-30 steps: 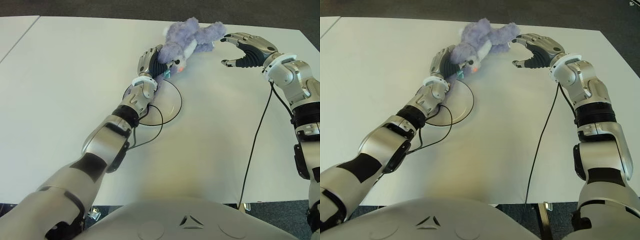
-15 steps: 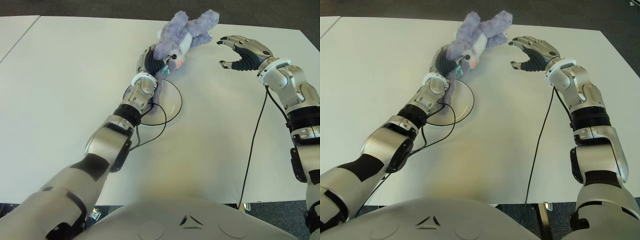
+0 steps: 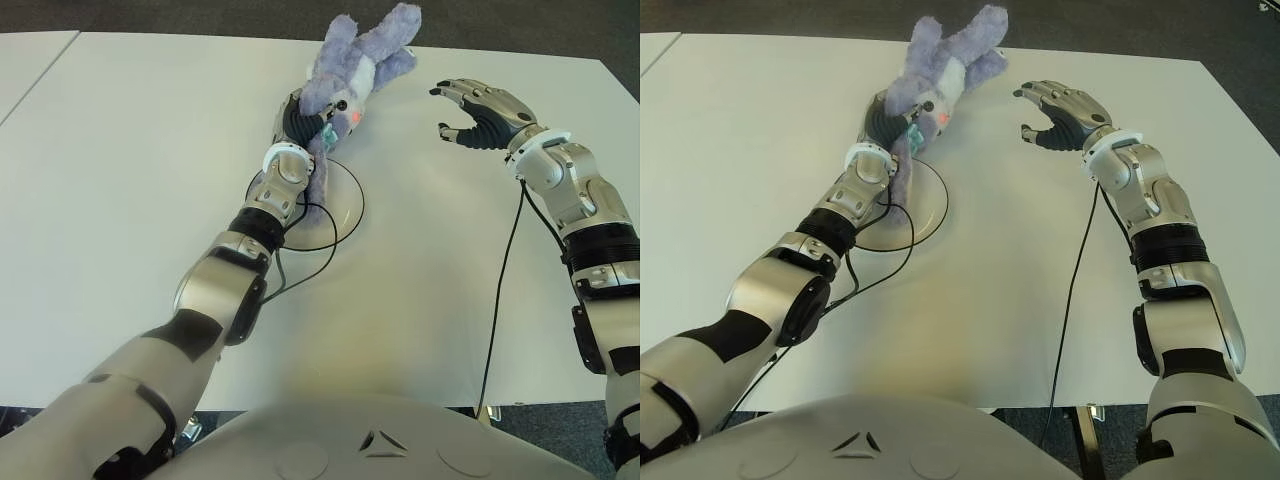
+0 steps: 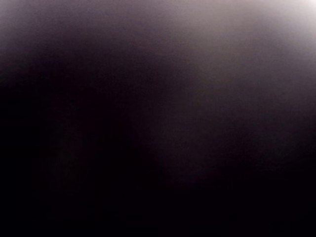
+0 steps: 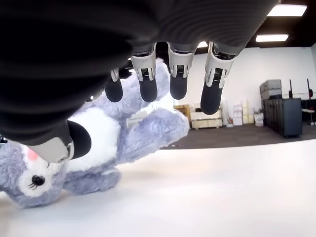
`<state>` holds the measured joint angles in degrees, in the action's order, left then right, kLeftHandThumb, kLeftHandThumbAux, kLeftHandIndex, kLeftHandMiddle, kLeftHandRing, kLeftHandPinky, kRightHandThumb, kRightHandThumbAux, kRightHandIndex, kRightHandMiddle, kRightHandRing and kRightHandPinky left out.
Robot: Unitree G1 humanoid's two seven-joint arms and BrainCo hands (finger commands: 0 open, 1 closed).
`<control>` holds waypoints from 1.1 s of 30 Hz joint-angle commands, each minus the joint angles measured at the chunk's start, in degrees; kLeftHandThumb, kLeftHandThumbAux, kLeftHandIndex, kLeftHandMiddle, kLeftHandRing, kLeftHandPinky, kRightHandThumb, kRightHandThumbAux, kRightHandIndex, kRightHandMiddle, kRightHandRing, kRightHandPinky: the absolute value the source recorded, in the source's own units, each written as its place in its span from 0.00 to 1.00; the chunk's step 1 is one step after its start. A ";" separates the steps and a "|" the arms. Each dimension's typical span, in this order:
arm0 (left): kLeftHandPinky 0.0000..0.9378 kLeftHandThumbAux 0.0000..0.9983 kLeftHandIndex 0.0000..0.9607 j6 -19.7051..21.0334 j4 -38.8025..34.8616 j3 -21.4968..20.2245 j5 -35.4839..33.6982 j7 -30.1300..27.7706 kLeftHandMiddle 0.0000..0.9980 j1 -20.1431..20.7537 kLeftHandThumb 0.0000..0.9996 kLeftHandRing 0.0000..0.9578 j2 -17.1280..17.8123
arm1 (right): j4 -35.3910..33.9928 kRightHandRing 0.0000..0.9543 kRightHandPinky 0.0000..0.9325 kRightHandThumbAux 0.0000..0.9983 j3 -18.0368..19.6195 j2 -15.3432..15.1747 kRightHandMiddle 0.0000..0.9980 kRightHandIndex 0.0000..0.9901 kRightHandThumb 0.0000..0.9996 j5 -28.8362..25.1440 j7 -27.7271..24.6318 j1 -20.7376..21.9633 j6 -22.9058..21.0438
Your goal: Put the doll into the plate.
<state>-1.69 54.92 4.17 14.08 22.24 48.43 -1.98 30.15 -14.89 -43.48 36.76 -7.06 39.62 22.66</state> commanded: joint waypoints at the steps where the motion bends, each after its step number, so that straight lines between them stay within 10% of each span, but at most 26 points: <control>1: 0.90 0.65 0.41 -0.11 0.03 -1.74 -1.86 0.91 0.50 -1.84 0.95 0.55 -0.58 | -0.06 0.00 0.17 0.43 0.55 1.44 0.00 0.00 0.64 -0.49 1.58 -1.83 -0.68; 33: 0.91 0.65 0.40 7.03 -18.88 -10.02 -17.00 -12.08 0.50 -6.26 0.95 0.55 -2.84 | 2.75 0.00 0.02 0.33 -3.78 3.80 0.00 0.00 0.63 12.14 27.03 -2.17 1.84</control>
<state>4.17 37.78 -5.47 -1.81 10.84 43.56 -4.34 31.84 -17.70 -40.12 47.80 18.72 37.21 24.21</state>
